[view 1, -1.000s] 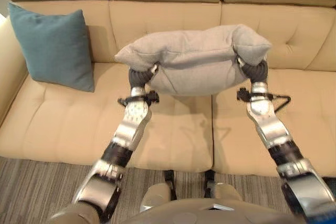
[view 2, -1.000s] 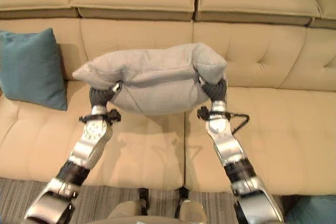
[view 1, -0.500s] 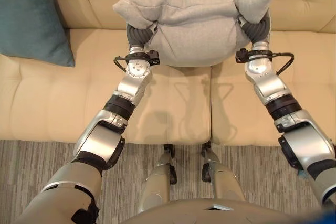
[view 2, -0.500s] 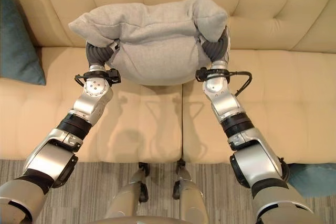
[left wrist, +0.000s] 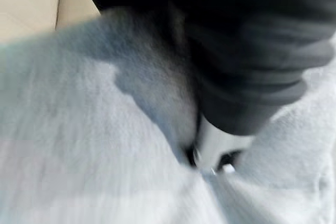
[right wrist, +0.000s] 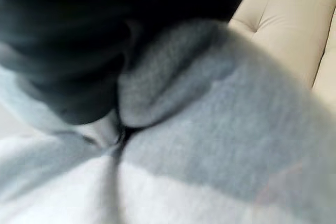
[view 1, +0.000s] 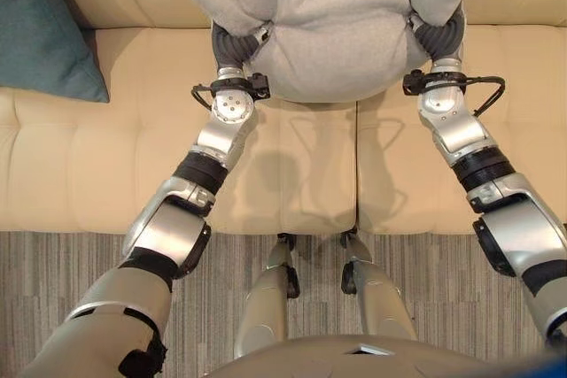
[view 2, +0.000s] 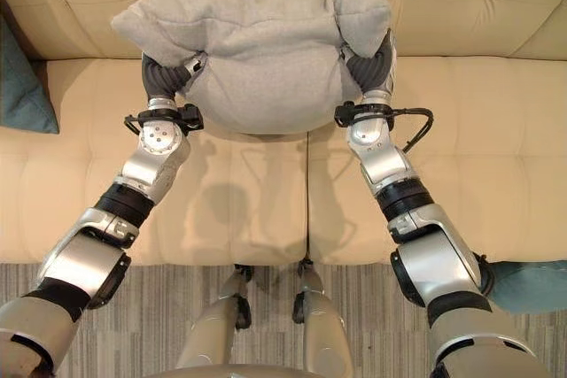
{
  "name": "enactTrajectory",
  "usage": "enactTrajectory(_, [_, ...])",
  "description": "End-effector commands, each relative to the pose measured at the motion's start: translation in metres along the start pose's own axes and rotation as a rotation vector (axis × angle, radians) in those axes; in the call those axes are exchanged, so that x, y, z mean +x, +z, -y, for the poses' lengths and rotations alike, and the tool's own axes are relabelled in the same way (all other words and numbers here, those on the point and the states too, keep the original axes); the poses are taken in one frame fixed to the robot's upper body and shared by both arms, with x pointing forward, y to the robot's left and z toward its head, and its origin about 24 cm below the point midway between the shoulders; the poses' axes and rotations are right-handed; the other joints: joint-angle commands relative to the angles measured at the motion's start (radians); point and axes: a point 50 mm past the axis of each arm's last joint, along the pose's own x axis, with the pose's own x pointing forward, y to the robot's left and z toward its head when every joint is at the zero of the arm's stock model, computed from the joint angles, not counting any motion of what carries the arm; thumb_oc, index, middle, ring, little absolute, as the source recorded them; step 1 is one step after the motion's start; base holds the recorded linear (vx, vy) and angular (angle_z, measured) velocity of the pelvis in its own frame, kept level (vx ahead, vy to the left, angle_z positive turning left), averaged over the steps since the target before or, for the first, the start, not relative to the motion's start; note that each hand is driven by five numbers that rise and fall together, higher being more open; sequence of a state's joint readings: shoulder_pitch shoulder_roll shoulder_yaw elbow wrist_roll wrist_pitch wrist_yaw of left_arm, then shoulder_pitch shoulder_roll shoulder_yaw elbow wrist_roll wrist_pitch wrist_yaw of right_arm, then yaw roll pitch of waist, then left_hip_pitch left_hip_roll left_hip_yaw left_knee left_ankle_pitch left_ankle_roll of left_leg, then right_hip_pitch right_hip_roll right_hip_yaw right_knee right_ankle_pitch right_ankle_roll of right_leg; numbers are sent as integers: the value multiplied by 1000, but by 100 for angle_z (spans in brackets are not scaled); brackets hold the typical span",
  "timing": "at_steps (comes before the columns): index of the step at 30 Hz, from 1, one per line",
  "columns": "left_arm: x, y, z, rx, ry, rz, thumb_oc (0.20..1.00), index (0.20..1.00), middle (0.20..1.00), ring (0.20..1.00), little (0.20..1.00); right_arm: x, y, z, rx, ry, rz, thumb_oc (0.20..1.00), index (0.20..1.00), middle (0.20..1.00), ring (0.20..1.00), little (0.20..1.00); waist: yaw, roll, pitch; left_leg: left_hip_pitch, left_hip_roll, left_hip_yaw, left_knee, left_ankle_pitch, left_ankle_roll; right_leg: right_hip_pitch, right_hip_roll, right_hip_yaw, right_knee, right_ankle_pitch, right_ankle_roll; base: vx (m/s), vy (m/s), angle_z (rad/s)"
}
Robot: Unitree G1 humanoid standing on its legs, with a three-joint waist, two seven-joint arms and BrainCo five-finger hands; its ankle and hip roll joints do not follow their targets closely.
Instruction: Pick up all the scattered cushions and arrange them neatly on the sofa.
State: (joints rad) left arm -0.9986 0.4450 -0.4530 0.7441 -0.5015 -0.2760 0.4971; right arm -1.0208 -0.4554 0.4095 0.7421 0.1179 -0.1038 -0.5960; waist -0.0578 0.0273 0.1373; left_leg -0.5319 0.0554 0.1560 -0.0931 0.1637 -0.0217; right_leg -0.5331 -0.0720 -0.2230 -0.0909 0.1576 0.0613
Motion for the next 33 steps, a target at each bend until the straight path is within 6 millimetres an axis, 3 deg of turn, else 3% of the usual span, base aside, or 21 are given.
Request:
enactTrajectory(1, [27,51,6,4,-51,161,1000,1000,1000,1000,1000,21,62,-6,46,30,207,1000,1000,1000,1000,1000,9,-28,-39,5,13,-25,6,-7,-130,-11,-53,15,4,18,160,-6,-1,3])
enactTrajectory(2, [32,56,-1,34,-37,176,1000,1000,1000,1000,1000,27,65,0,3,20,222,1000,1000,1000,1000,1000,11,-28,-39,5,12,-24,6,-6,-131,-11,-53,13,4,19,162,0,0,0])
enactTrajectory(5, [45,53,-60,181,75,132,1000,1000,1000,1000,1000,52,47,61,-270,-76,179,1000,1000,1000,1000,1000,23,-33,-46,24,7,-28,6,-8,-136,8,-55,0,4,22,168,14,6,4])
enactTrajectory(8, [46,52,-73,216,99,117,1000,1000,1000,1000,1000,56,40,78,-320,-109,148,1000,1000,1000,1000,1000,25,-35,-50,29,7,-31,6,-10,-136,12,-56,-1,4,21,169,6,0,2])
enactTrajectory(9, [47,51,-88,262,130,107,1000,1000,1000,1000,1000,57,32,92,-352,-131,118,1000,1000,1000,1000,1000,25,-37,-55,31,7,-30,6,-12,-137,14,-56,-3,4,22,171,0,0,0])
enactTrajectory(14, [42,47,-104,284,151,106,1000,1000,1000,1000,1000,50,13,114,-341,-167,69,1000,1000,1000,1000,1000,26,-44,-65,42,9,-33,6,-17,-138,26,-57,-7,4,18,172,21,-3,7])
enactTrajectory(16, [38,44,-102,262,141,111,1000,1000,1000,1000,1000,46,9,113,-332,-158,67,1000,1000,1000,1000,1000,26,-45,-67,48,10,-33,6,-19,-139,32,-57,-7,4,16,171,34,-16,4])
enactTrajectory(17, [20,29,-97,209,106,123,1000,1000,1000,1000,1000,28,-10,107,-313,-101,57,1000,1000,1000,1000,1000,25,-51,-70,79,15,-34,6,-29,-138,64,-58,-11,4,5,167,47,-22,3])
enactTrajectory(18, [19,28,-97,211,106,120,1000,1000,1000,1000,1000,27,-11,107,-314,-99,55,1000,1000,1000,1000,1000,26,-51,-71,81,15,-34,6,-29,-138,65,-58,-11,4,5,167,85,-28,6])
enactTrajectory(20, [-19,-2,-95,206,55,99,1000,1000,1000,1000,1000,-10,-41,103,-279,-33,25,1000,1000,1000,1000,1000,27,-57,-75,137,19,-29,6,-49,-132,122,-60,-12,4,-13,161,107,-14,3])
enactTrajectory(22, [-71,-46,-97,166,33,-30,1000,1000,1000,1000,1000,-59,-80,99,-263,36,-68,1000,1000,1000,1000,1000,25,-60,-76,200,24,-20,6,-68,-126,187,-65,-17,4,-37,150,132,-21,2])
enactTrajectory(23, [-89,-62,-98,178,23,-92,1000,1000,1000,1000,1000,-75,-92,99,-269,59,-104,1000,1000,1000,1000,1000,25,-63,-76,220,24,-18,6,-71,-122,207,-67,-16,4,-39,146,52,-12,7])
enactTrajectory(24, [-89,-62,-98,178,23,-92,1000,1000,1000,1000,1000,-75,-92,99,-269,59,-104,1000,1000,1000,1000,1000,25,-63,-77,219,23,-18,6,-70,-122,206,-68,-16,4,-38,146,71,-22,7])
enactTrajectory(26, [-160,-112,-116,185,14,-360,1000,1000,1000,1000,1000,-142,-138,104,-298,141,-313,1000,1000,1000,1000,1000,24,-57,-61,306,32,-9,6,-93,-115,300,-69,-22,4,-69,136,88,-34,-1])
enactTrajectory(27, [-160,-112,-116,185,14,-361,1000,1000,1000,1000,1000,-142,-139,104,-298,141,-314,1000,1000,1000,1000,1000,23,-58,-62,303,31,-9,6,-88,-114,298,-70,-23,4,-66,136,47,-29,-6])
enactTrajectory(28, [-196,-136,-127,213,0,-523,1000,1000,1000,1000,1000,-171,-157,103,-308,186,-419,1000,1000,1000,1000,1000,26,-53,-57,339,33,-5,6,-94,-107,336,-69,-29,4,-76,131,13,-25,-4])
enactTrajectory(29, [-214,-146,-130,212,-25,-606,1000,1000,1000,1000,1000,-183,-164,102,-313,212,-461,1000,1000,1000,1000,1000,27,-52,-50,365,34,-3,6,-101,-105,364,-66,-30,4,-85,130,14,-25,-4])
enactTrajectory(30, [-214,-146,-130,213,-25,-606,1000,1000,1000,1000,1000,-183,-164,102,-313,212,-461,1000,1000,1000,1000,1000,26,-53,-50,362,33,-3,6,-97,-105,362,-67,-30,4,-82,130,-12,-22,-7])
enactTrajectory(31, [-261,-171,-140,261,-67,-817,1000,1000,1000,1000,1000,-218,-185,95,-309,284,-602,1000,1000,1000,1000,1000,27,-47,-59,407,35,4,6,-106,-96,408,-60,-30,4,-99,125,0,0,0])
enactTrajectory(32, [-262,-171,-140,261,-67,-817,1000,1000,1000,1000,1000,-218,-185,95,-309,285,-601,1000,1000,1000,1000,1000,27,-47,-57,410,35,4,6,-106,-96,411,-60,-30,4,-100,125,0,0,0])
enactTrajectory(33, [-291,-184,-144,282,-82,-942,1000,1000,1000,1000,1000,-241,-198,92,-311,328,-698,1000,1000,1000,1000,1000,27,-45,-68,433,37,8,6,-110,-92,433,-54,-28,4,-108,123,-15,-24,4])
